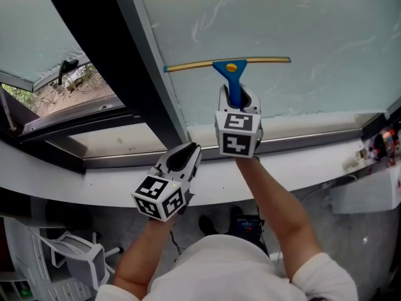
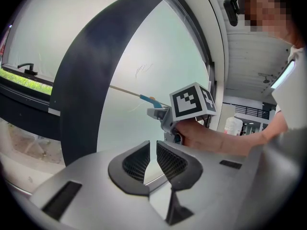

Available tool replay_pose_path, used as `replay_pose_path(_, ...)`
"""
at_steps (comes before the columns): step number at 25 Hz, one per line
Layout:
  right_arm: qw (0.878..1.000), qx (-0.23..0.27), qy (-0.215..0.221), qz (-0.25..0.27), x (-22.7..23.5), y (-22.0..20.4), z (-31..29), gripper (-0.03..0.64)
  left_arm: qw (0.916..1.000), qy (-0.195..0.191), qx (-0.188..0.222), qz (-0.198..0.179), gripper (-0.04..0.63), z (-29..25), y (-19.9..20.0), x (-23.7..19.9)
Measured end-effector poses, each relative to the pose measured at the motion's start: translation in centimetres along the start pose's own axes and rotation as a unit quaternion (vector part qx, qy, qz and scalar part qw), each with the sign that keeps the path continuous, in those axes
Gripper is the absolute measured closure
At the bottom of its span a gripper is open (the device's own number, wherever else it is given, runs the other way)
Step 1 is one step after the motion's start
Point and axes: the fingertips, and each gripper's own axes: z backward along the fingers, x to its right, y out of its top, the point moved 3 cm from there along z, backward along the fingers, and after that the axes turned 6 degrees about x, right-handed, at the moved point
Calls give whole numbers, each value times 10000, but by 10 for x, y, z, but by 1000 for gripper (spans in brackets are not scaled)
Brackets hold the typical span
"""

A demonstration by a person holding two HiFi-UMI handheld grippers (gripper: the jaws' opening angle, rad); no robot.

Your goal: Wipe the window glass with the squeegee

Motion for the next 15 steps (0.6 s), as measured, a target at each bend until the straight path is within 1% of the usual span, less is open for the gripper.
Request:
replay_pose_path(4, 10000, 10, 14, 25, 0, -5, 0, 480, 10000, -28, -28, 20, 529, 0, -3, 0)
replay_pose_path(15, 9998, -161, 38, 70, 0, -31, 0, 480, 9998, -132, -171, 47, 529, -3, -15, 2)
